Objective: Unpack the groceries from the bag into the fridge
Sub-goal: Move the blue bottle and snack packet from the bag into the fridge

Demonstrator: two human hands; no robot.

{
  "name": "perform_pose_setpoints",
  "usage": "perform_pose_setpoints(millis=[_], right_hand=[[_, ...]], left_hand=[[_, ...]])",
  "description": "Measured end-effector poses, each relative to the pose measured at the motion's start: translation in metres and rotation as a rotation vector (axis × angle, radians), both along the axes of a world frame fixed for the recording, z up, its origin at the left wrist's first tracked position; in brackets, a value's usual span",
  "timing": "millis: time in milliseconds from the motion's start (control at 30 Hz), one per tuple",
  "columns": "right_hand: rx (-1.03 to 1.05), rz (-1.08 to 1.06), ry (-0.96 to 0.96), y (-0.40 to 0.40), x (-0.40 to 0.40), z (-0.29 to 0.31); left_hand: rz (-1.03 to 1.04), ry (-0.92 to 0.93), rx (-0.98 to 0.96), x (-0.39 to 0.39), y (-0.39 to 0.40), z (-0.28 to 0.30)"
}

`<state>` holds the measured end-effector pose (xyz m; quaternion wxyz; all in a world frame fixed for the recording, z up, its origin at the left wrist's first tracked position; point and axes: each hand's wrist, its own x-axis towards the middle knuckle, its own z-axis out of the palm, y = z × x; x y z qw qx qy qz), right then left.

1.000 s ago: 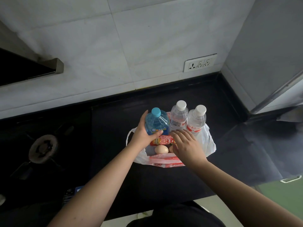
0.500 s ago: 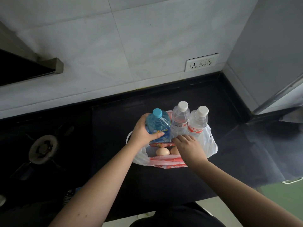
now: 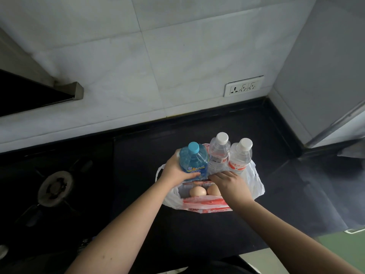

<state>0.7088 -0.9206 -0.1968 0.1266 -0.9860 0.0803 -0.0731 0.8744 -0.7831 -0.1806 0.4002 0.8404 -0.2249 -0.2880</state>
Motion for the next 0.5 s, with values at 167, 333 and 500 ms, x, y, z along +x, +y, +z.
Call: perform_pose_setpoints(millis=[167, 333, 500], right_hand=[[0.019, 0.008, -0.092, -0.002, -0.012, 0.01], [0.028, -0.035, -0.154, -0.007, -0.025, 0.017], [0.031, -0.073, -0.237, -0.002, -0.034, 0.026]], left_hand=[[0.055, -0.025, -0.049, -0.001, 0.001, -0.001], [0.147, 0.068, -0.176, 0.01, 0.003, 0.008], [0.195, 0.124, -0.355, 0.015, 0.013, 0.033]])
